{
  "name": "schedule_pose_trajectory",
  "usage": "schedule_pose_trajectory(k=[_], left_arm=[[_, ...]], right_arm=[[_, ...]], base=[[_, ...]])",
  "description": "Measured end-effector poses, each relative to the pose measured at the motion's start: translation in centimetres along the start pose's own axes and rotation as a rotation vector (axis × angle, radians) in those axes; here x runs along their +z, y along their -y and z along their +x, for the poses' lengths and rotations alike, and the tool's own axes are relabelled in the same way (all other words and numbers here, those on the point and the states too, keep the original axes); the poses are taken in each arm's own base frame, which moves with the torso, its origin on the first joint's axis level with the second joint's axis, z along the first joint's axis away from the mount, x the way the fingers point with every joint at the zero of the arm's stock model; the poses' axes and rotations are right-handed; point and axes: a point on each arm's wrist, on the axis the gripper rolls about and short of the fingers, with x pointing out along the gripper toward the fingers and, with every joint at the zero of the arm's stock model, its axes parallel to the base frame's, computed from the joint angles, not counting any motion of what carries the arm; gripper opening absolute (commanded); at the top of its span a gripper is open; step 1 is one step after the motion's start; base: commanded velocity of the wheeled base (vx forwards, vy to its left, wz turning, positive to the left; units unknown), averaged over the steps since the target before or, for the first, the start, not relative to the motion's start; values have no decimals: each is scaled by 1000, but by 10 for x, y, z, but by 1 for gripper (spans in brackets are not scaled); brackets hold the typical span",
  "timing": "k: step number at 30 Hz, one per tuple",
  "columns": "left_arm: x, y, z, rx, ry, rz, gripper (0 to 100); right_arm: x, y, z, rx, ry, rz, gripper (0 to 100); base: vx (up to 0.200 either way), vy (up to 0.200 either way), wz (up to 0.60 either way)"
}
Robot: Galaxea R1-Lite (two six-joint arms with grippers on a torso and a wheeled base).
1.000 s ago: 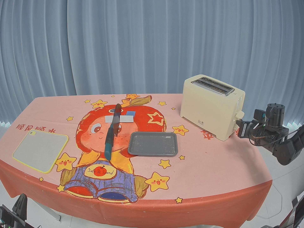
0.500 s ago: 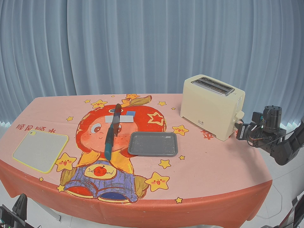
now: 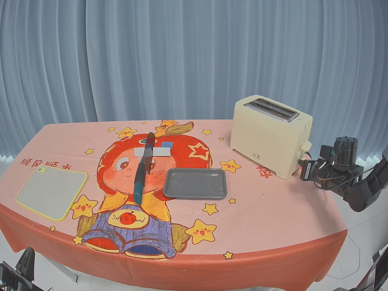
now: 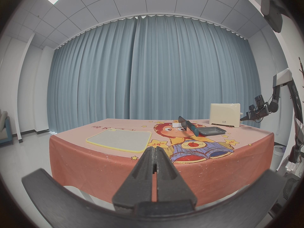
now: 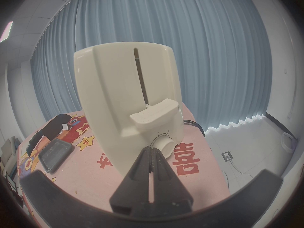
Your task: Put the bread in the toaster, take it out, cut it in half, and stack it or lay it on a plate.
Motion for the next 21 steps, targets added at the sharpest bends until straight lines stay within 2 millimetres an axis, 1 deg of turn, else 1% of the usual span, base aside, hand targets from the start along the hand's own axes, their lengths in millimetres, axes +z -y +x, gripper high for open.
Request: schedule_pose_trajectory(k=[21], left_arm=[[0, 0, 0, 0, 0, 0, 0]], right_arm=[[-2, 0, 0, -2, -8, -3, 0]], base=[[0, 0, 0]])
